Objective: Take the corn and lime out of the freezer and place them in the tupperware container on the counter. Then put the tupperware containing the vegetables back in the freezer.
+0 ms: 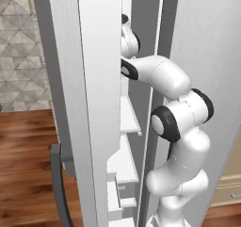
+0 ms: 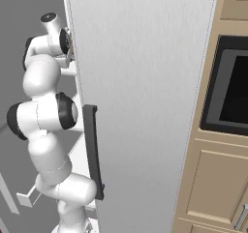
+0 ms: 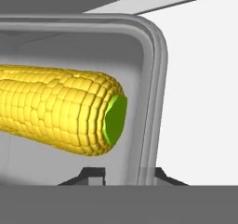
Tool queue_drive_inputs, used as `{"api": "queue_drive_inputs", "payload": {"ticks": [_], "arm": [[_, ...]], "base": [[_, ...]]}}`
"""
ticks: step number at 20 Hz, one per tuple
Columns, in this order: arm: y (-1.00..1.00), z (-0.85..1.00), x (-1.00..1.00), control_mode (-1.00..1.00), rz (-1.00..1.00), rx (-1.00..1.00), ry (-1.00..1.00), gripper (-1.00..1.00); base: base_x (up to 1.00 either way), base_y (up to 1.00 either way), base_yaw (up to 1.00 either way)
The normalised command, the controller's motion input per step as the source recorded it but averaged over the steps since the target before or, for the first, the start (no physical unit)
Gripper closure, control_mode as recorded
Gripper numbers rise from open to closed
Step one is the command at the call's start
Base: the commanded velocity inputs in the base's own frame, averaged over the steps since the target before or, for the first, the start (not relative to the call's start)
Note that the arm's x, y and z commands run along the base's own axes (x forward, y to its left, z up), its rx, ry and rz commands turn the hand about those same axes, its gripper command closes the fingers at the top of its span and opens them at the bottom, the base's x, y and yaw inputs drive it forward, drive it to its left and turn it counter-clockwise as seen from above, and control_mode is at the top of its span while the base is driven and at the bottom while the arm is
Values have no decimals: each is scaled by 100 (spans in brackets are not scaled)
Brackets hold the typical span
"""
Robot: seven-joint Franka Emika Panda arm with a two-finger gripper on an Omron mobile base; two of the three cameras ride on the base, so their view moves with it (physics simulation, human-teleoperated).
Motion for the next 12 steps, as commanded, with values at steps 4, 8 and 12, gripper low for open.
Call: {"api": "queue_drive_inputs", "payload": {"ticks": [4, 8, 12], "arm": [[1, -4, 9, -100, -2, 0, 0, -100], [1, 0, 0, -100, 0, 0, -4, -100], [0, 6, -24, -100, -1, 0, -16, -100]], "base": [[0, 0, 0], [0, 0, 0], [0, 0, 0]]}}
